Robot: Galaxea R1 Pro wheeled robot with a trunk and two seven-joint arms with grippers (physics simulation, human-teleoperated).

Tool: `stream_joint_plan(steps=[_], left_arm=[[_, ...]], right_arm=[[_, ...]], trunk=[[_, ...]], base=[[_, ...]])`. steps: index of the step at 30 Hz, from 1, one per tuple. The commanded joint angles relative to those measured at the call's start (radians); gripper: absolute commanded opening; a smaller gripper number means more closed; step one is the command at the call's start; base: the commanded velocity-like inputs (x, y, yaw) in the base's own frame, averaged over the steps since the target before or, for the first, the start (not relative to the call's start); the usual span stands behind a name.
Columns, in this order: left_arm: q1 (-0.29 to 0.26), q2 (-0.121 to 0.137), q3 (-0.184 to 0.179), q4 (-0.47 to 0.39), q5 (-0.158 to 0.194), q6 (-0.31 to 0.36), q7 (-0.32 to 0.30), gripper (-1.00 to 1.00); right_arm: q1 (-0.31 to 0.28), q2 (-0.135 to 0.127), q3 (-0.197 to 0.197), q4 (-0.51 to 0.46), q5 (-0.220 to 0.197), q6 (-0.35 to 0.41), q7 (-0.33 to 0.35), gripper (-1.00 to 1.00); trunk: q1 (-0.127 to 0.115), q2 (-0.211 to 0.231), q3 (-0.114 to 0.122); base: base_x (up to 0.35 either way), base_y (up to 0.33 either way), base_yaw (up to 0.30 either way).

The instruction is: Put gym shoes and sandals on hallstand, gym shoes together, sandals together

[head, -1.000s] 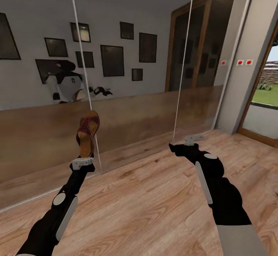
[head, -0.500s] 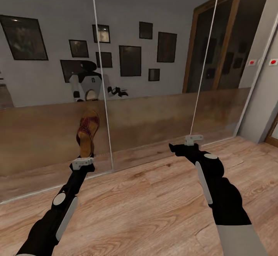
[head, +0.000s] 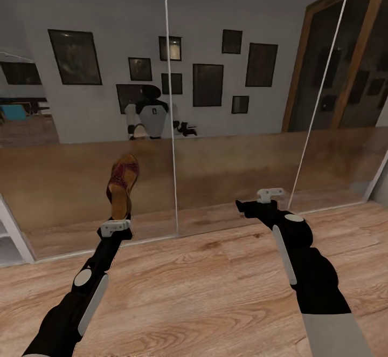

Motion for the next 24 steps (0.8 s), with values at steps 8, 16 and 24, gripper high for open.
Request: stream_joint_plan(steps=[8,16,24], left_arm=[[-0.001,0.001,-0.001,0.008,0.011,-0.003,-0.004,-1.00],[-0.001,0.001,0.000,0.020,0.009,-0.003,-0.004,-1.00],[-0.001,0.001,0.000,0.021,0.009,-0.003,-0.004,-1.00]], right_arm=[[0.000,-0.001,-0.003,-0.002,0.000,0.005,0.004,1.00],[0.000,-0.001,-0.004,-0.003,-0.004,0.005,0.004,1.00],[0.000,-0.001,-0.003,-0.002,-0.004,0.005,0.004,1.00]], trunk=[[0.000,0.000,-0.001],[0.000,0.000,-0.001],[0.000,0.000,-0.001]], base=[[0.000,0.000,0.289],[0.000,0.000,0.289],[0.000,0.000,0.289]])
